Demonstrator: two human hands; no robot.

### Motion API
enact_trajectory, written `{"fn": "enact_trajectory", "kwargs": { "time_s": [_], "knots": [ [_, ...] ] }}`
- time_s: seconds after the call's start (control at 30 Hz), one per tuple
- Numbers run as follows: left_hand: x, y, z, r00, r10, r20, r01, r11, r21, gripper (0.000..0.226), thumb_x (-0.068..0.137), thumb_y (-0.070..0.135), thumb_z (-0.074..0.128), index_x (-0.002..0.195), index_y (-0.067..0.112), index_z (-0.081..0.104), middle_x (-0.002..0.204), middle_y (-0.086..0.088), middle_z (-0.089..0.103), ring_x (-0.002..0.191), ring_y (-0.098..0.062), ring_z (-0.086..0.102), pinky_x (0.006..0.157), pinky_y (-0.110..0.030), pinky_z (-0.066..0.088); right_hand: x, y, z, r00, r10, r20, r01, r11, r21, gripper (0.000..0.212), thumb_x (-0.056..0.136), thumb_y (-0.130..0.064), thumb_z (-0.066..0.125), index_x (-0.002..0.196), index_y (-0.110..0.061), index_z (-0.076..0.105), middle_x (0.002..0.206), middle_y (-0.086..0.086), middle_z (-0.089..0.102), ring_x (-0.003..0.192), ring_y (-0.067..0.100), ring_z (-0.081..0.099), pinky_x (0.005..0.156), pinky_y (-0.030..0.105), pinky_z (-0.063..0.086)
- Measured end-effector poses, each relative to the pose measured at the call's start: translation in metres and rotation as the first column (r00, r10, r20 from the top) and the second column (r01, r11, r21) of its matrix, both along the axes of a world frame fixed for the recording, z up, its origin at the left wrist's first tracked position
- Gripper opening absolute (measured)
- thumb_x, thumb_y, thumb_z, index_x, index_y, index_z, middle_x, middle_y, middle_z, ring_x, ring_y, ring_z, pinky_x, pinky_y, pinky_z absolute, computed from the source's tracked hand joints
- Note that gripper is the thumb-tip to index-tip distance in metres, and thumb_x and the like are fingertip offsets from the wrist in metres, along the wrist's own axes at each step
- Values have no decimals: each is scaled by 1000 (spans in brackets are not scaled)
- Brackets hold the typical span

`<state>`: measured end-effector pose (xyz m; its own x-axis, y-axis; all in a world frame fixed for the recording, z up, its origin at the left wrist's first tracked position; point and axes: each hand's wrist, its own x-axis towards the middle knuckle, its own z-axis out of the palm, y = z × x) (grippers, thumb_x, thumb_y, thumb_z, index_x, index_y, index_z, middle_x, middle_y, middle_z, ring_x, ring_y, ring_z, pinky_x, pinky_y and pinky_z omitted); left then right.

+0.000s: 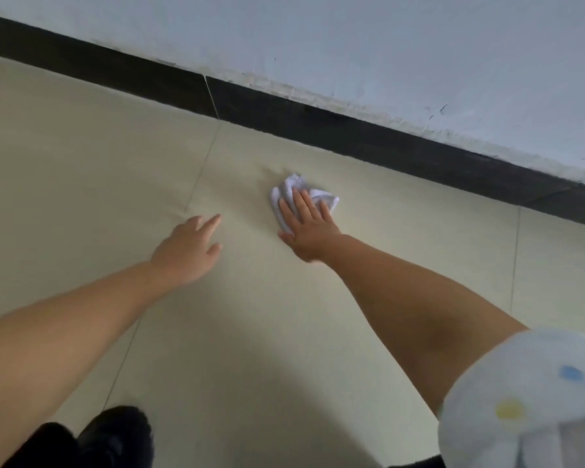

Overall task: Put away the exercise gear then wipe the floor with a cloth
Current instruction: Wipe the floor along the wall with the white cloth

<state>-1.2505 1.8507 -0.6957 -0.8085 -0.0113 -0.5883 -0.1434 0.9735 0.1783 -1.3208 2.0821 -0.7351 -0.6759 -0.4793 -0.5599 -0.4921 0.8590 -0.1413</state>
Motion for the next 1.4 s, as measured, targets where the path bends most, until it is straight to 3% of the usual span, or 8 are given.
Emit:
{"fn": "enact_trajectory", "kwargs": {
  "time_s": [0.3,0.57,0.73,0.83,0.9,1.0,1.17,1.4],
  "knots": [
    [67,167,-57,980,-7,-198,3,1000,-23,71,88,60,24,151,30,12,160,-10,-2,147,-31,-1,108,-67,3,16,126,-20,922,-328,-208,307,943,-128,52,102,-37,12,151,-31,-4,161,3,-7,147,19,-11,118,40,-8],
    [72,160,-73,971,-50,-234,33,996,-77,75,84,65,22,150,29,16,159,-11,10,146,-29,9,107,-68,5,40,264,-10,468,-845,-257,855,507,-110,55,101,-39,13,153,-27,0,160,10,-6,148,23,-7,119,46,-3],
    [68,164,-63,980,-50,-194,29,993,-112,74,85,64,23,149,26,23,158,-14,13,145,-34,15,103,-71,15,52,123,-15,944,-289,-160,253,944,-213,54,103,-33,19,152,-28,-2,160,6,-9,147,22,-10,115,45,-10],
    [59,165,-54,995,-36,-95,21,988,-154,70,93,60,27,151,33,-3,159,-6,-17,147,-25,-9,109,-64,13,36,107,-14,988,-2,-155,-26,983,-184,52,101,-34,10,152,-31,-1,161,1,-7,148,19,-8,116,47,-7],
    [54,164,-45,999,-26,20,28,991,-132,71,94,59,26,148,37,-14,154,-1,-30,145,-22,-20,112,-62,9,17,153,-23,940,-105,-325,94,994,-49,55,98,-25,10,152,-26,11,160,8,9,147,27,9,111,59,18],
    [52,162,-41,995,-51,82,61,992,-115,73,94,60,25,146,37,-21,150,-2,-39,143,-23,-26,111,-63,7,20,262,-22,764,-475,-436,539,842,28,57,93,-9,21,150,-13,18,153,20,24,138,39,22,93,62,36],
    [49,165,-38,988,-63,139,81,989,-128,74,94,60,25,144,38,-25,148,-2,-42,142,-24,-29,111,-64,7,67,316,-6,390,-885,-254,904,421,-80,54,102,-33,16,152,-30,-2,160,11,-8,147,24,-6,118,52,1],
    [45,159,-23,996,-72,-46,67,993,-96,61,98,35,38,152,23,12,160,-12,2,146,-31,9,112,-52,27,177,98,-27,897,-297,-327,218,941,-257,53,95,-30,29,146,-21,35,150,13,38,141,29,30,110,57,17]
  ]
}}
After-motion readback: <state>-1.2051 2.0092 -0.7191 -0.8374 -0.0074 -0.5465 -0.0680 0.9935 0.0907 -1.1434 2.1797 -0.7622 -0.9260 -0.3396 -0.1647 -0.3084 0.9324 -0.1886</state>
